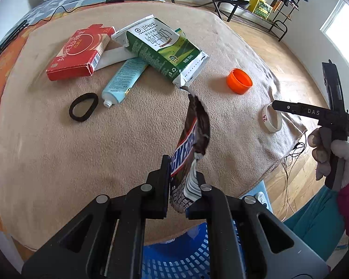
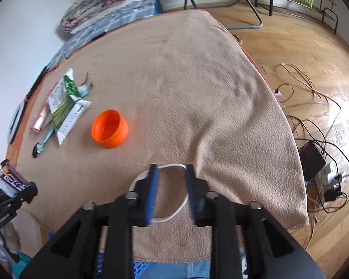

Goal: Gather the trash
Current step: 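Lift the Snickers wrapper with the left tool while the right tool lifts the white band, then drop the wrapper and band into the blue basket by opening both tools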

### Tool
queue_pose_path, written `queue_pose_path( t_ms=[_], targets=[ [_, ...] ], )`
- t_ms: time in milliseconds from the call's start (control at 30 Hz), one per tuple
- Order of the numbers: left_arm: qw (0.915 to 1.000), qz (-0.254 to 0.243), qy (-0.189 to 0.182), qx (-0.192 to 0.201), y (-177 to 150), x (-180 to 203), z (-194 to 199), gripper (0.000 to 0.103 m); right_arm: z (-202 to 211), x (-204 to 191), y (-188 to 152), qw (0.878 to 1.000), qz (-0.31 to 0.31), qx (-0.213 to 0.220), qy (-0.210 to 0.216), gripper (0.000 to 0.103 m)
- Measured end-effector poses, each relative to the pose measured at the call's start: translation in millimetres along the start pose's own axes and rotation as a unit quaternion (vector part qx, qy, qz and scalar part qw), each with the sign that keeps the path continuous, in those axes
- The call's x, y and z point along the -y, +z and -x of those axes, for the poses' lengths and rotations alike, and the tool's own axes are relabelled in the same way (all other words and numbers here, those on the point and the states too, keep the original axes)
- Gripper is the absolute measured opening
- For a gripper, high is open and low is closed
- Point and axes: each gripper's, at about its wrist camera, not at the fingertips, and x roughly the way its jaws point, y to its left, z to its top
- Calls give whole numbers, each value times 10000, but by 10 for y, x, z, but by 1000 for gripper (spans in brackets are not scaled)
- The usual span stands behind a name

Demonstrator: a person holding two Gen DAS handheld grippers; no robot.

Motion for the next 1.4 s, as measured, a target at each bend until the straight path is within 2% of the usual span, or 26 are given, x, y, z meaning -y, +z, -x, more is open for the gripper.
queue_pose_path(
  t_ms=[33, 67, 200, 300, 333, 367, 433, 467, 567, 933, 1233, 1400],
  targets=[
    [10000, -2, 1, -10, -14, -4, 1, 8, -20, 8, -10, 10000, -29, -13, -75, 62],
    [10000, 2, 5, -18, -30, 2, -4, 8, -41, 11, -12, 10000, -29, -34, -81, 65],
    [10000, 53, 26, -43, -79, 4, -18, 8, -200, 0, -6, 9991, -172, -335, 196, 66],
    [9999, 86, 20, -60, -115, 1, -18, 8, -245, -172, -21, 9996, 165, -192, -87, 68],
    [9999, 94, 14, -58, -125, -2, -12, 8, -259, -243, -39, 9990, 355, -144, -217, 65],
    [9999, 105, 4, -54, -136, -4, -6, 8, -264, -311, -62, 9977, 572, -84, -354, 56],
    [9999, 130, -14, -50, -163, -10, 7, 8, -237, -437, -104, 9945, 954, 32, -423, 29],
    [9999, 146, -22, -46, -177, -12, 15, 8, -229, -469, -107, 9943, 1034, 6, -267, 2],
    [9998, 186, -75, -32, -220, -13, 41, 8, -218, -499, -146, 9923, 1161, 25, -419, 2],
    [9990, 407, -187, 5, -427, -46, 169, 8, 50, -272, -178, 9978, 589, 266, 174, 2],
    [9991, 322, -213, -145, -782, 73, 217, 8, 377, -608, -542, 9911, 995, 226, 851, 2],
    [9990, 260, -214, -296, -987, 154, 152, 8, 485, -838, -830, 9858, 1216, 62, 1153, 2]
  ],
)
